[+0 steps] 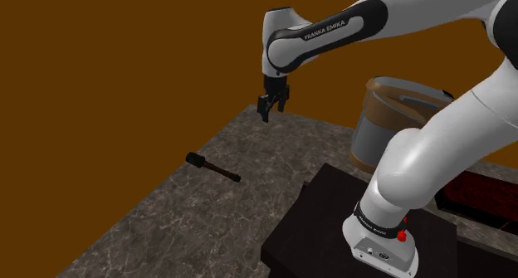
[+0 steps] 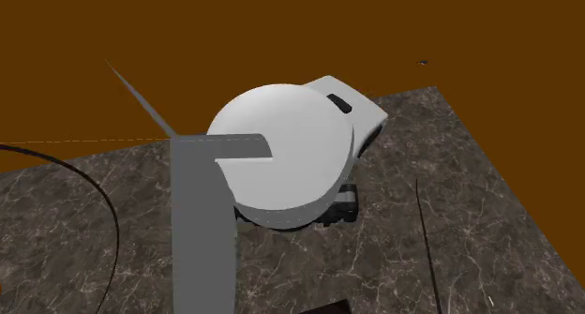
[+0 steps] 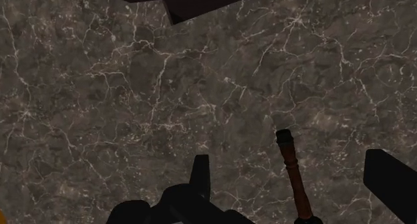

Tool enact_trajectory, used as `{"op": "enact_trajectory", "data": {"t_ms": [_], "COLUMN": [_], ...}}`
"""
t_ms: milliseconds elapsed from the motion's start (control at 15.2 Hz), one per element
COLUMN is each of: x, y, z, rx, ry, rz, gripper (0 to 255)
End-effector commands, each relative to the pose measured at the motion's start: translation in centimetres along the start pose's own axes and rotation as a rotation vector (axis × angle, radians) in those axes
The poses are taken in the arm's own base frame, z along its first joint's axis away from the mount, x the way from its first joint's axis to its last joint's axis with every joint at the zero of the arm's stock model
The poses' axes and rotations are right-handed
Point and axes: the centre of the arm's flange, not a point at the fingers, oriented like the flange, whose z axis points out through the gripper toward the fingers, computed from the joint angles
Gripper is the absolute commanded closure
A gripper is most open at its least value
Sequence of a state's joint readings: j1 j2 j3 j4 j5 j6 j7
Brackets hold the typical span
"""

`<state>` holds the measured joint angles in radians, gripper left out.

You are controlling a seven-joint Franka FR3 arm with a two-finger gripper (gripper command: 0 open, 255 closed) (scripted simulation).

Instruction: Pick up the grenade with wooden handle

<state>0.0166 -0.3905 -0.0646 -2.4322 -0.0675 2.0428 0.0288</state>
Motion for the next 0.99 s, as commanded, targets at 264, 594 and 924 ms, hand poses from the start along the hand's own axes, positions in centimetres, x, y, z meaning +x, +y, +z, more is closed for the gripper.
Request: {"op": "enact_trajectory", "data": {"t_ms": [264, 594, 924], "x": [4.9, 9.0, 13.0], "y": [-1.7, -3.1, -4.7], "z": [6.0, 11.0, 15.9], "rx": [0.015, 0.028, 0.041], "ry": [0.002, 0.002, 0.002], "rz": [-0.042, -0.077, -0.112], "gripper": [0, 0, 0]}}
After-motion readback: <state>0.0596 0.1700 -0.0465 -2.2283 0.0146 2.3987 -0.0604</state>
